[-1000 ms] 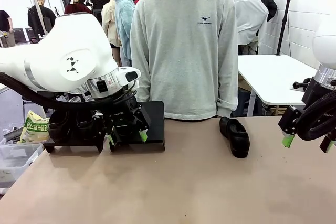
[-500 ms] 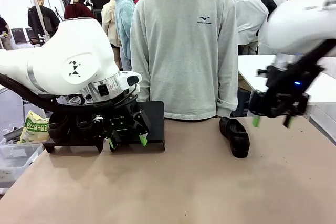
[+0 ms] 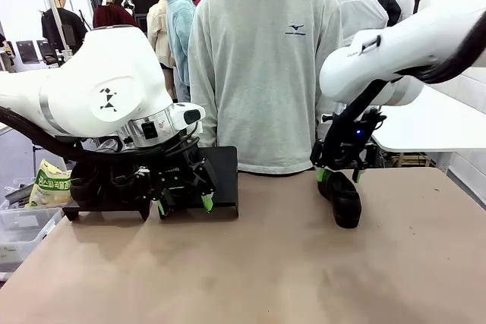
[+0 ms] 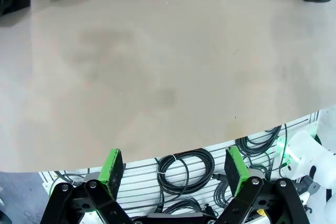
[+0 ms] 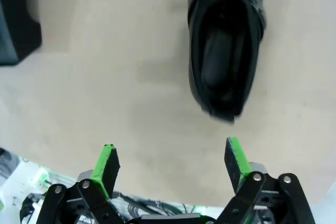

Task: Organize the shoes by placing them on the stand.
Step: Pick up one Shoe and place it in the middle of the table, then place the Shoe from the middle of the table onto the Shoes Stand.

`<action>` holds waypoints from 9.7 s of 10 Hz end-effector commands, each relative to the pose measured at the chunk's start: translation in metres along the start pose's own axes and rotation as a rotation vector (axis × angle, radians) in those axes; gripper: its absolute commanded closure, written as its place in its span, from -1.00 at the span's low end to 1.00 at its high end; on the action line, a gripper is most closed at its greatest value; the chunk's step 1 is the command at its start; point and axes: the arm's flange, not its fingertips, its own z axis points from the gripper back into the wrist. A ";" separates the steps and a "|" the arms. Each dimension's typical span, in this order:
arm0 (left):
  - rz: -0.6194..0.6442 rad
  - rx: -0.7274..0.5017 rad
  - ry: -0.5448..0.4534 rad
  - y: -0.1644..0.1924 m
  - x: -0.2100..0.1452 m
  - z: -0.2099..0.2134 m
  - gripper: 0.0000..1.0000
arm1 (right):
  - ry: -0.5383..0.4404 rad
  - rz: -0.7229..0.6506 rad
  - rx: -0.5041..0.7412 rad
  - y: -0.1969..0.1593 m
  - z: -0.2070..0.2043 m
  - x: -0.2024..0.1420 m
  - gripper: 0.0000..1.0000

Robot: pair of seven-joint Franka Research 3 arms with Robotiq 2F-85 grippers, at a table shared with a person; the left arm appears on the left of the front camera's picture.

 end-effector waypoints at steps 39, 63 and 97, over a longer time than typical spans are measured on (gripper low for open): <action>-0.004 0.008 0.004 0.002 0.000 0.002 -1.00 | 0.039 0.157 -0.107 0.115 -0.008 -0.172 1.00; -0.004 0.008 0.004 0.002 0.000 0.002 -1.00 | 0.188 0.217 0.078 0.127 -0.047 -0.135 -1.00; 0.365 0.122 0.083 -0.188 -0.014 -0.166 -1.00 | 0.070 0.368 -0.138 -0.061 0.040 -0.140 -1.00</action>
